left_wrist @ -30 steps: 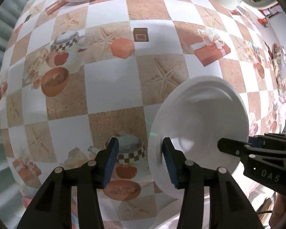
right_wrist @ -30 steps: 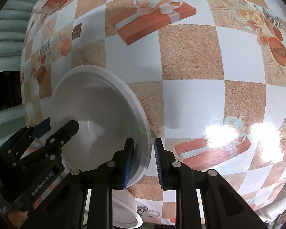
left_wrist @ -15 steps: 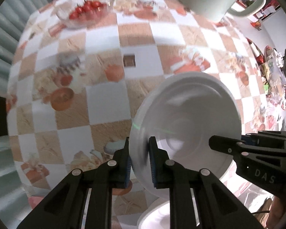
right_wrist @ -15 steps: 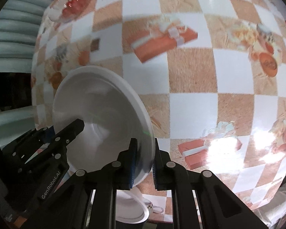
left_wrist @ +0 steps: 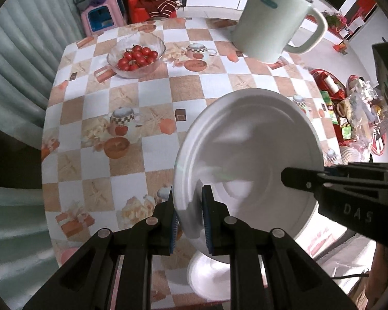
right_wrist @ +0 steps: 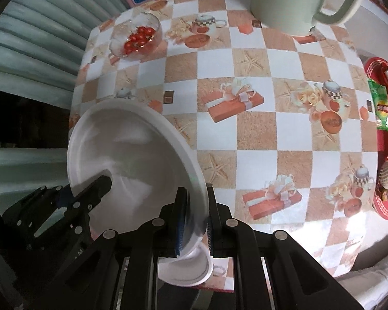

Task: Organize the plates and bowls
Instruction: 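Carry the white bowl and white plate toward the stacked white pieces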

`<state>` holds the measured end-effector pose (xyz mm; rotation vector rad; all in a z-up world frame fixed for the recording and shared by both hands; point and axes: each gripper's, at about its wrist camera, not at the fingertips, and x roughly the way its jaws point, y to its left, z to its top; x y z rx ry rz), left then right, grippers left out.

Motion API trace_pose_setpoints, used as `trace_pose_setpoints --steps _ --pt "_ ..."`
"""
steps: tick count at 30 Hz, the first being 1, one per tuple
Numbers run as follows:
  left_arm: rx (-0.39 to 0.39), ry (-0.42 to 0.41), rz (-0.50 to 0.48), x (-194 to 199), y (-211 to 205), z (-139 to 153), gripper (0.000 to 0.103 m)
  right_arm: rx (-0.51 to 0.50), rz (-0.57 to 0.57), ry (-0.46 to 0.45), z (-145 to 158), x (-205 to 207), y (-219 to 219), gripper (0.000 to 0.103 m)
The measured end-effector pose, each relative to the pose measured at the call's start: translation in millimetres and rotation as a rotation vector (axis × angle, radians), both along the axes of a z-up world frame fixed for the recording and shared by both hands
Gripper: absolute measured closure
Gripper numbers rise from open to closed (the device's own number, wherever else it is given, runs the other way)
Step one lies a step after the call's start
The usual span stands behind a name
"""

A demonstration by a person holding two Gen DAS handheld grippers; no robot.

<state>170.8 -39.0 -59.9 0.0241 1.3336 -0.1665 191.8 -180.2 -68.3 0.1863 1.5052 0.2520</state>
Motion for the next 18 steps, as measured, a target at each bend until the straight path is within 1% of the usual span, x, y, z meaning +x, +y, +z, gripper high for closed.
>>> trace_pose_setpoints --steps 4,10,16,18 --pt "-0.002 -0.004 -0.016 -20 2 13 0.085 -0.008 -0.006 -0.007 10 -18 5 0.088" --pt "-0.013 -0.005 -0.048 -48 4 24 0.085 -0.011 -0.025 -0.003 17 -48 6 0.088" --pt "0.017 0.0 -0.116 -68 1 23 0.085 -0.012 -0.059 0.016 16 -76 6 0.088" --pt "0.021 0.018 -0.145 -75 -1 18 0.085 -0.013 -0.068 0.027 13 -85 6 0.088"
